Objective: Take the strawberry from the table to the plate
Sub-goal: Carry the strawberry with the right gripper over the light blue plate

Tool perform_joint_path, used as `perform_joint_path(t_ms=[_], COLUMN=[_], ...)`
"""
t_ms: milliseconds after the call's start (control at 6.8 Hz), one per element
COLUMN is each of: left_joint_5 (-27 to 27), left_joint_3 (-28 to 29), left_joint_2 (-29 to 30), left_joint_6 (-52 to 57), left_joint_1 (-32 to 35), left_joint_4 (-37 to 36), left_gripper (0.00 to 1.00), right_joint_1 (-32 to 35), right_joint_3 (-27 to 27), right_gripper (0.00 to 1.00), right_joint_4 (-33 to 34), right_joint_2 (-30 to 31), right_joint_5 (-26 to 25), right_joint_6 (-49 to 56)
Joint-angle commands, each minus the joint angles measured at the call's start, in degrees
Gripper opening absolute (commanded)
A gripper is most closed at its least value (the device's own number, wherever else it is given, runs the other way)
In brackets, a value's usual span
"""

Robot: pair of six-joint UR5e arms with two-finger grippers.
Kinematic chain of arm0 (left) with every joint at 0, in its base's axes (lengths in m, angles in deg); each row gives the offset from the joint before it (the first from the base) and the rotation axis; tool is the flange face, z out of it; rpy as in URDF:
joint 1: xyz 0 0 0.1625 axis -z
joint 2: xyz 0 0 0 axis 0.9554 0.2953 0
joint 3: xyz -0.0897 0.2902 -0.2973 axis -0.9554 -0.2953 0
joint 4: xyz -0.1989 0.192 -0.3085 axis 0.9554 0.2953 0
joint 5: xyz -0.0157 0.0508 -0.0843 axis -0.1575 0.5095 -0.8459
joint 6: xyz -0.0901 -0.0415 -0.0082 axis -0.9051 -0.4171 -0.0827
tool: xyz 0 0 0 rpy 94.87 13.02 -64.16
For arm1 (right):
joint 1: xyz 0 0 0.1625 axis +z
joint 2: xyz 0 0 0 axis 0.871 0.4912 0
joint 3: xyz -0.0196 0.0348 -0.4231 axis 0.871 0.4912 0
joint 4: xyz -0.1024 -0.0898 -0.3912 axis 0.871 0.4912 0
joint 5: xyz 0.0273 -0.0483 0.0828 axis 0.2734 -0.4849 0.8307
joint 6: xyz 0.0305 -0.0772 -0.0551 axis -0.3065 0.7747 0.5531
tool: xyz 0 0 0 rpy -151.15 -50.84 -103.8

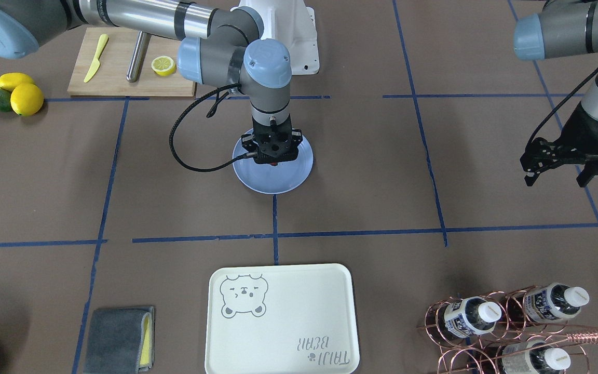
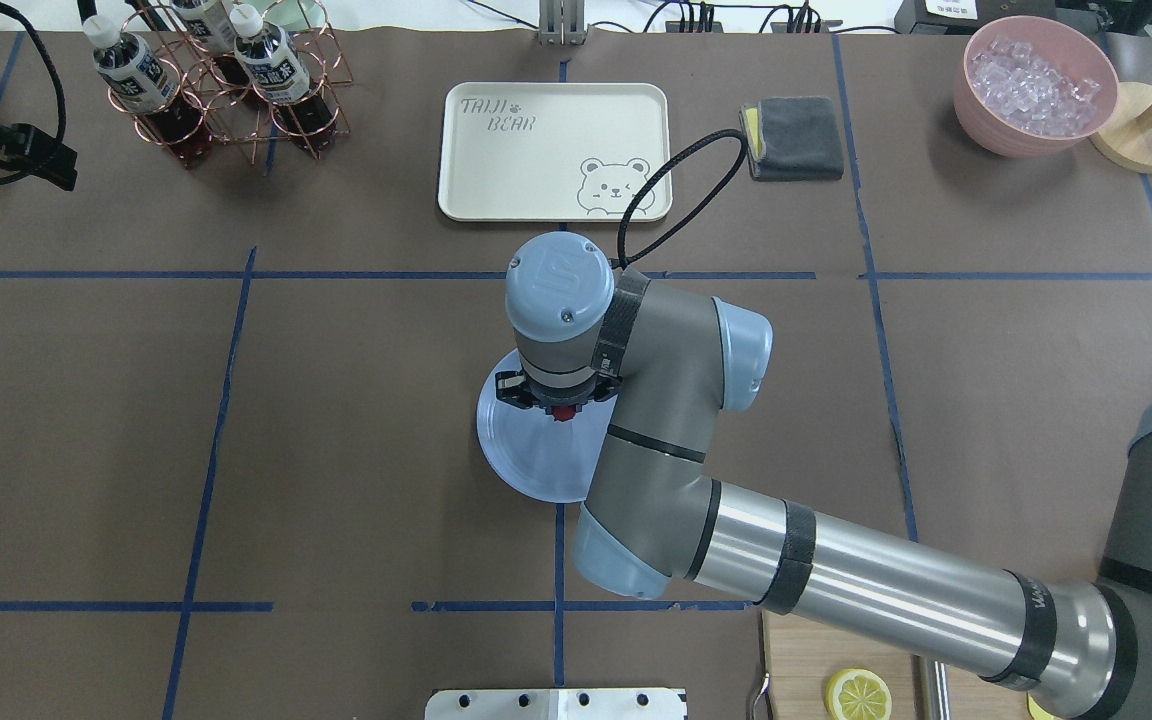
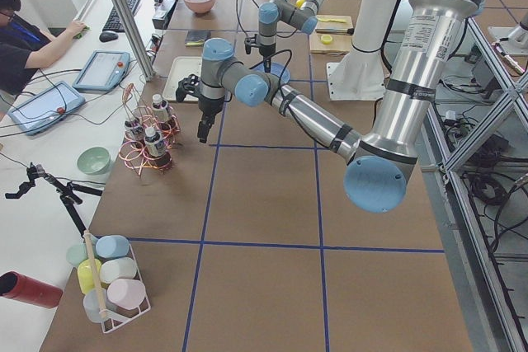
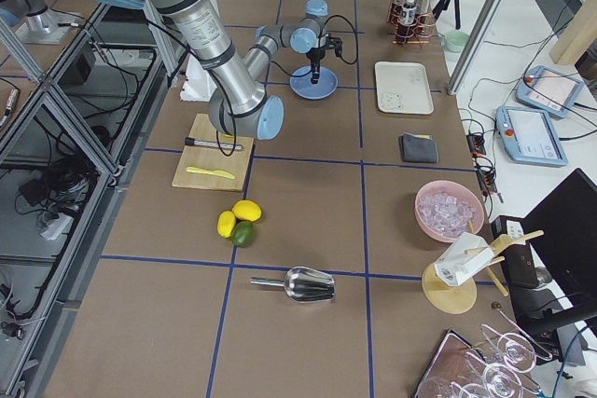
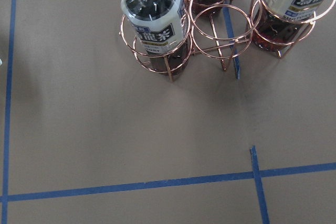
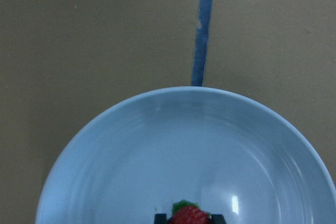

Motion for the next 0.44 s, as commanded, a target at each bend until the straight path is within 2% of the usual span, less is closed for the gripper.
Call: perform_joint_path(t_ms=[0, 147, 294], left_joint_5=[0.0, 0.0, 0.0], left_joint_3=[0.5, 0.5, 0.6], left_joint_2=[0.1, 0.1, 0.1], left_joint_6=[0.0, 0.0, 0.0], left_joint_1=[-0.1, -0.1, -0.1], left_joint_4=[0.2, 0.2, 0.2], left_gripper=[1.0, 1.0, 1.0], right_joint_1=[-0.3, -0.3, -0.4], right_joint_3=[0.4, 0.4, 0.4], right_gripper=[0.0, 0.64, 0.99], right_joint_4=[-0.1, -0.1, -0.1], right_joint_2=[0.0, 0.4, 0.4], right_joint_5=[-0.1, -0.1, -0.1], right_joint_6=[0.0, 0.0, -0.2])
